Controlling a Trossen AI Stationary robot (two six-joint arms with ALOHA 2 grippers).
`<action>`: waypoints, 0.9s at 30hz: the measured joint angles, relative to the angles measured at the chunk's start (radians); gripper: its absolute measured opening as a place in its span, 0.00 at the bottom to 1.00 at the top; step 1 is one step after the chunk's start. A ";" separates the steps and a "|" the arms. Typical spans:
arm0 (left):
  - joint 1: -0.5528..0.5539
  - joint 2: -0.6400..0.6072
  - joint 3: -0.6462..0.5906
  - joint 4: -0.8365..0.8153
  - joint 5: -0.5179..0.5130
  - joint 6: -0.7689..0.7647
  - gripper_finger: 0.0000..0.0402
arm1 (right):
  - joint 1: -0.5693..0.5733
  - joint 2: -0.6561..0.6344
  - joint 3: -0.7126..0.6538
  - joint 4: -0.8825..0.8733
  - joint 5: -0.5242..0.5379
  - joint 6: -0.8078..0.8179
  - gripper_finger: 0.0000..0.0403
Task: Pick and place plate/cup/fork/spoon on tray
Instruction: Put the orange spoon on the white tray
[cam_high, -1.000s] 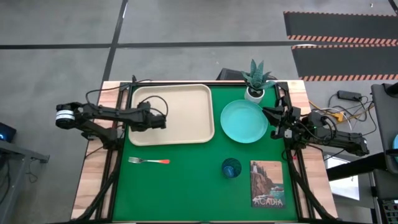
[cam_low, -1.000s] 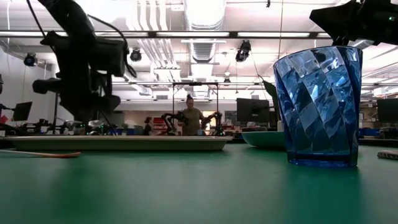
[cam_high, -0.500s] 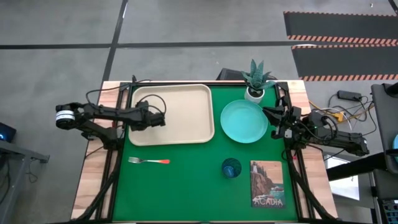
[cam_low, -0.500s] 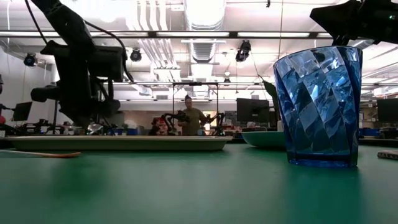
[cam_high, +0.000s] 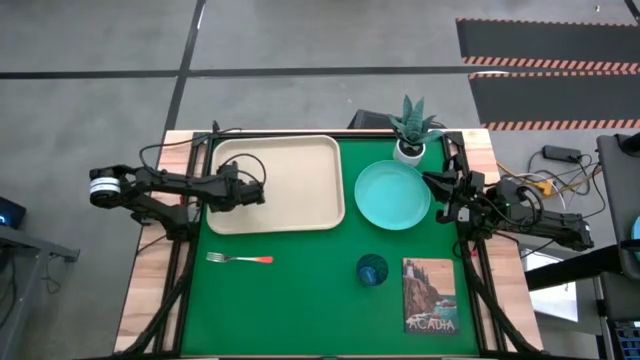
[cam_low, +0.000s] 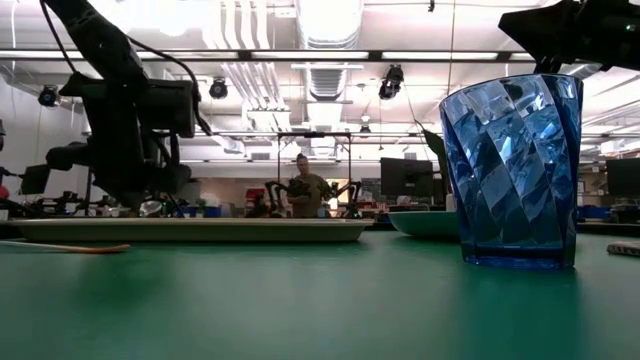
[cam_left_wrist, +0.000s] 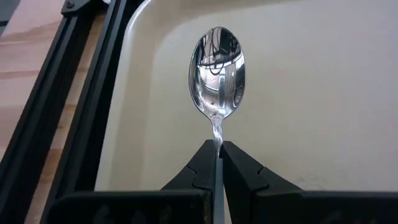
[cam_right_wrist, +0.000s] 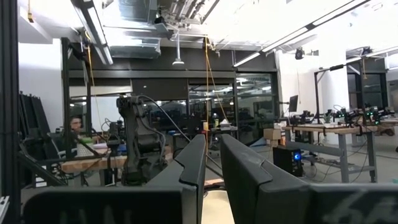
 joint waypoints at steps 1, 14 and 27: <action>0.001 0.000 -0.002 0.001 -0.009 0.000 0.00 | 0.000 0.000 0.000 0.000 0.000 0.000 0.11; 0.002 0.000 -0.070 0.061 -0.040 0.000 0.00 | 0.000 0.000 0.000 -0.002 0.000 0.002 0.11; 0.002 0.000 -0.092 0.061 -0.060 0.010 0.00 | 0.000 0.000 0.000 -0.004 0.000 0.000 0.11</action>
